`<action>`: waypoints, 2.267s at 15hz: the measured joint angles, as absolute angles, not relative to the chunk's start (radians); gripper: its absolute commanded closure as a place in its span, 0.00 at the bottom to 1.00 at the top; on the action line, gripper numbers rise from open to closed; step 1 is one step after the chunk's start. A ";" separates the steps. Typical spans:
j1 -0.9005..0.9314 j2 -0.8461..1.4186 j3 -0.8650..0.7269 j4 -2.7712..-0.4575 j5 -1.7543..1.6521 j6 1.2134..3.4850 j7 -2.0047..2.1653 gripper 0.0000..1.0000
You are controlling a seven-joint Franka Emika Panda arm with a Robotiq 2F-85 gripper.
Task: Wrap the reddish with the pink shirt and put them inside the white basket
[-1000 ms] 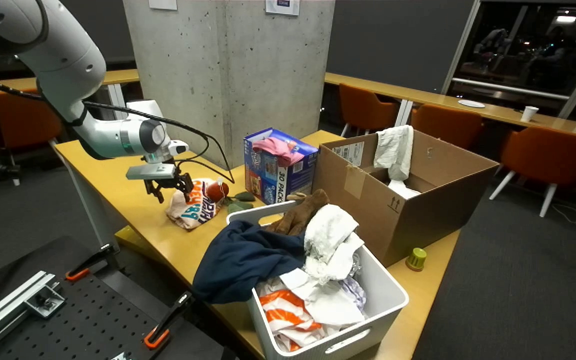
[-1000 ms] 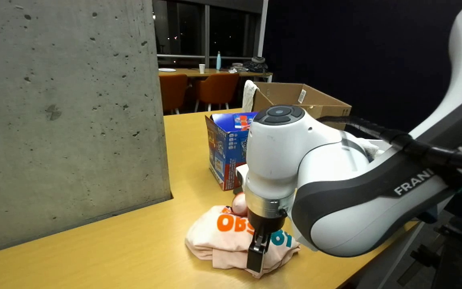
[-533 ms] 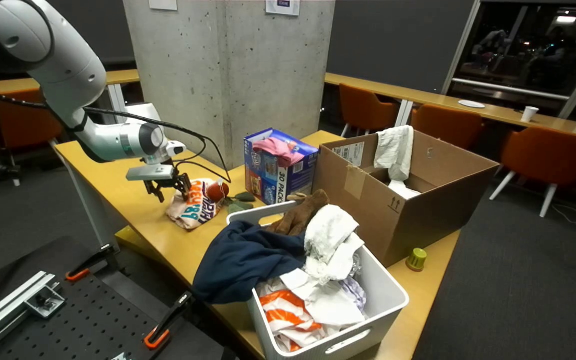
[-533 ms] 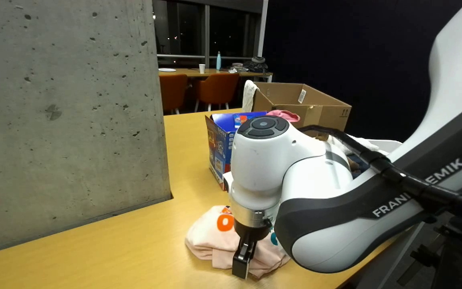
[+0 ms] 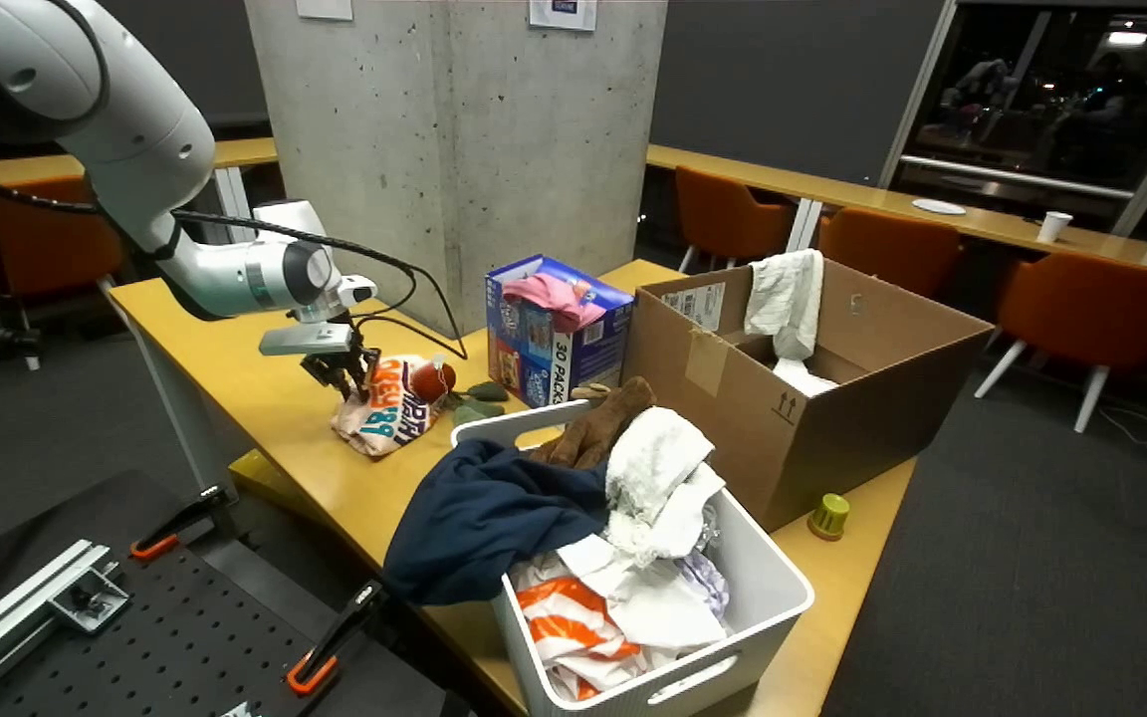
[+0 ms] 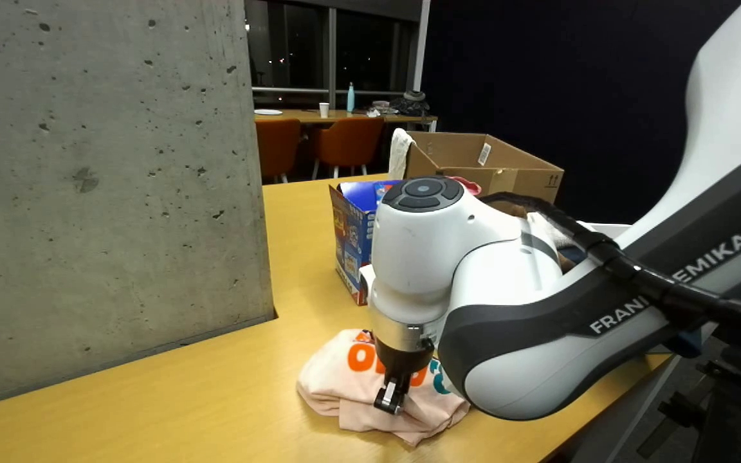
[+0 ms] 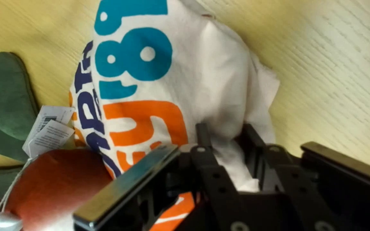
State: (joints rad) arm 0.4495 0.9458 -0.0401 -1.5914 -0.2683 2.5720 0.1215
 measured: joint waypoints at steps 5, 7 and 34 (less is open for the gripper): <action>0.450 0.936 -0.048 -1.593 -0.273 2.572 0.133 0.99; 0.451 0.913 -0.056 -1.599 -0.283 2.572 0.144 0.99; 0.519 0.625 0.054 -1.578 -0.323 2.492 0.160 0.99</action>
State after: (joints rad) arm 0.5187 0.6245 0.0544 -1.5778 -0.3225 2.4919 0.1603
